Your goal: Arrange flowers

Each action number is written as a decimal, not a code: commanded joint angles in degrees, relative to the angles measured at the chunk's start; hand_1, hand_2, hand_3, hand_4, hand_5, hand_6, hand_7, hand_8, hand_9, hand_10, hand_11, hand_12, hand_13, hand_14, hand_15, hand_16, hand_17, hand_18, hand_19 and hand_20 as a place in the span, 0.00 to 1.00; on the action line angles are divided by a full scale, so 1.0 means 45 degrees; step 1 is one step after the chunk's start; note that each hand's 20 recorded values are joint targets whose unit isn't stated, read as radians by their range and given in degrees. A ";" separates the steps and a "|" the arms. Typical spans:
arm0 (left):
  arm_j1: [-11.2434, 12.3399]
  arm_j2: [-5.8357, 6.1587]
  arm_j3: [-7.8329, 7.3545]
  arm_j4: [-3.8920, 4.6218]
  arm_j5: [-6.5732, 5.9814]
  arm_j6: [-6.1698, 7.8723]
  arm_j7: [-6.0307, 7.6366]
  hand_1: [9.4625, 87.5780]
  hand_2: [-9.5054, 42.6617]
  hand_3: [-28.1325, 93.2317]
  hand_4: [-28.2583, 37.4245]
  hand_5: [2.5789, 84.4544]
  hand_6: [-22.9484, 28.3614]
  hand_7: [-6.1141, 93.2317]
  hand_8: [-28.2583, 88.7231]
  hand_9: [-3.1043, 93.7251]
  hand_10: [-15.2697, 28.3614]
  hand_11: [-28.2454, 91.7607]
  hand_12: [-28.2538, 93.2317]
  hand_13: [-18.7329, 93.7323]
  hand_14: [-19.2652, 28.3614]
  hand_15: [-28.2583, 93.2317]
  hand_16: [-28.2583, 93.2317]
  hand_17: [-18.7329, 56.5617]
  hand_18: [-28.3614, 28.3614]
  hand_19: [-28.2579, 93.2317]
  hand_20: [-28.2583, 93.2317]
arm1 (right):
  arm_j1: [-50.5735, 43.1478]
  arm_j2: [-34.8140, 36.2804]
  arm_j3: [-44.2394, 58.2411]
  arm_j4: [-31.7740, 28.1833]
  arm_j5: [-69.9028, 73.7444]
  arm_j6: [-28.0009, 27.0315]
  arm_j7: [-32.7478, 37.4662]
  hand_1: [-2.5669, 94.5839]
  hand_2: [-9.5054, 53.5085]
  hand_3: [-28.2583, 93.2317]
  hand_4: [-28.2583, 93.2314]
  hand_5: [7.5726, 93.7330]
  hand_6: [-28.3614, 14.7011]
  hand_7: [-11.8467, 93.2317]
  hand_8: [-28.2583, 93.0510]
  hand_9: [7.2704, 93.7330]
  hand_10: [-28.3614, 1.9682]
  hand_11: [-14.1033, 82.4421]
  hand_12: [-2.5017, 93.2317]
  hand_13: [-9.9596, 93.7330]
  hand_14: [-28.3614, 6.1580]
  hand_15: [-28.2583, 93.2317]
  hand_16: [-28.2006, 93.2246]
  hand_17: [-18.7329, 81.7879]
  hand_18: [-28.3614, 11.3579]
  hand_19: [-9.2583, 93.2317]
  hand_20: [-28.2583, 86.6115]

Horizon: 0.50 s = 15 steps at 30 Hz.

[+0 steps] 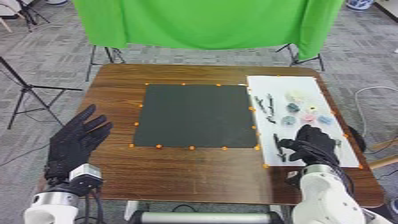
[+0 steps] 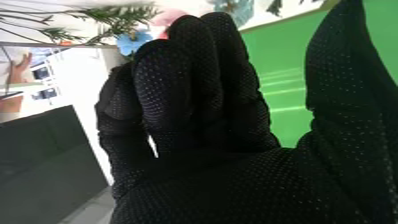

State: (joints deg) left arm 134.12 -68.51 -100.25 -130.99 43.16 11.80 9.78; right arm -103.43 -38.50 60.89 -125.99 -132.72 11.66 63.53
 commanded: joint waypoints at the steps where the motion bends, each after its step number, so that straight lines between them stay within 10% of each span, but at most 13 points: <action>1: -0.0030 -0.0119 0.0020 -0.0027 0.0081 -0.0105 -0.0350 0.19 0.29 0.90 0.13 0.43 0.63 0.20 0.16 0.41 0.82 0.46 0.31 0.41 0.97 0.64 0.15 0.14 0.93 0.73 0.18 | 0.0234 0.0504 -0.0577 0.0226 -0.0623 -0.0598 -0.0008 0.33 0.01 0.94 0.02 0.64 0.48 0.43 0.09 0.63 0.30 0.76 0.23 0.71 0.44 0.92 0.33 0.47 0.09 1.00 0.58; 15: -0.0101 -0.0179 0.0002 -0.0012 0.0158 -0.0242 -0.0539 0.19 0.29 0.90 0.13 0.43 0.63 0.20 0.16 0.41 0.82 0.46 0.31 0.41 0.97 0.64 0.15 0.14 0.93 0.73 0.18 | 0.0884 0.0461 -0.1628 0.0625 -0.0834 -0.1101 0.0031 0.34 0.01 0.95 0.02 0.64 0.49 0.43 0.09 0.63 0.30 0.75 0.23 0.71 0.43 0.92 0.33 0.47 0.08 1.00 0.58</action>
State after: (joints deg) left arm 133.59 -68.90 -100.25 -130.98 43.46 11.49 8.03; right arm -101.40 -36.81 56.20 -124.17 -134.94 8.12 63.30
